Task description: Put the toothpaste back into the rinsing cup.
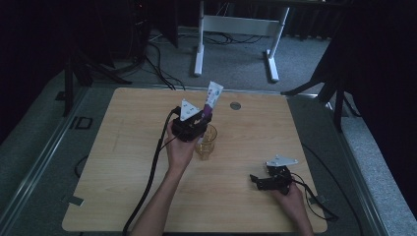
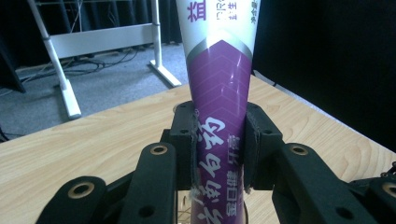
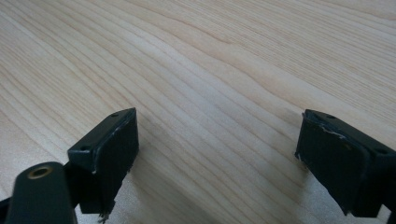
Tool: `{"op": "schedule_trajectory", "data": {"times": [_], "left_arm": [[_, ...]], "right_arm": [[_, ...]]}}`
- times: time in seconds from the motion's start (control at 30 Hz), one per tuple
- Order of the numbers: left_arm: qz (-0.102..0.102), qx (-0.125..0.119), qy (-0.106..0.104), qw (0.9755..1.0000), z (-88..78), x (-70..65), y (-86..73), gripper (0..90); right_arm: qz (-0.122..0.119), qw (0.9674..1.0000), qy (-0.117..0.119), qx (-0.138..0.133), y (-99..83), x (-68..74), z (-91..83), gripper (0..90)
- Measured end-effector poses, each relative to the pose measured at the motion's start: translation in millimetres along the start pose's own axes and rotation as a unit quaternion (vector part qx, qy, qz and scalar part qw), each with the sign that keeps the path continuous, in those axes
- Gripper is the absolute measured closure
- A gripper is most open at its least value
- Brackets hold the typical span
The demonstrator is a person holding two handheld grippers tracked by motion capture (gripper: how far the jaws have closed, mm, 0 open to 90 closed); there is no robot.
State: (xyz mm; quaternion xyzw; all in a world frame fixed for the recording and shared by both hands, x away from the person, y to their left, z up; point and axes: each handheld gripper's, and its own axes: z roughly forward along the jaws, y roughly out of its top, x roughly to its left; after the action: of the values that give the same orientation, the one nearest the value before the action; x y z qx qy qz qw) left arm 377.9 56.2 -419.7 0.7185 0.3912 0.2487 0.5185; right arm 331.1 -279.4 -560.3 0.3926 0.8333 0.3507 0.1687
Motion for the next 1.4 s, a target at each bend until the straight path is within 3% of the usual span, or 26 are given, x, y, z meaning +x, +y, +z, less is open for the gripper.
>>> {"op": "schedule_trajectory", "data": {"times": [0.57,1.4], "left_arm": [[-0.012,-0.016,-0.002,0.9998,10.0,-1.5,-0.2,69.4],[-0.014,-0.017,0.009,0.9997,21.0,3.0,-3.7,69.4]], "right_arm": [[0.000,1.0000,0.001,0.000,0.0,0.0,-0.1,12.6],[0.001,1.0000,0.000,0.000,0.0,0.1,0.0,12.6]]}}
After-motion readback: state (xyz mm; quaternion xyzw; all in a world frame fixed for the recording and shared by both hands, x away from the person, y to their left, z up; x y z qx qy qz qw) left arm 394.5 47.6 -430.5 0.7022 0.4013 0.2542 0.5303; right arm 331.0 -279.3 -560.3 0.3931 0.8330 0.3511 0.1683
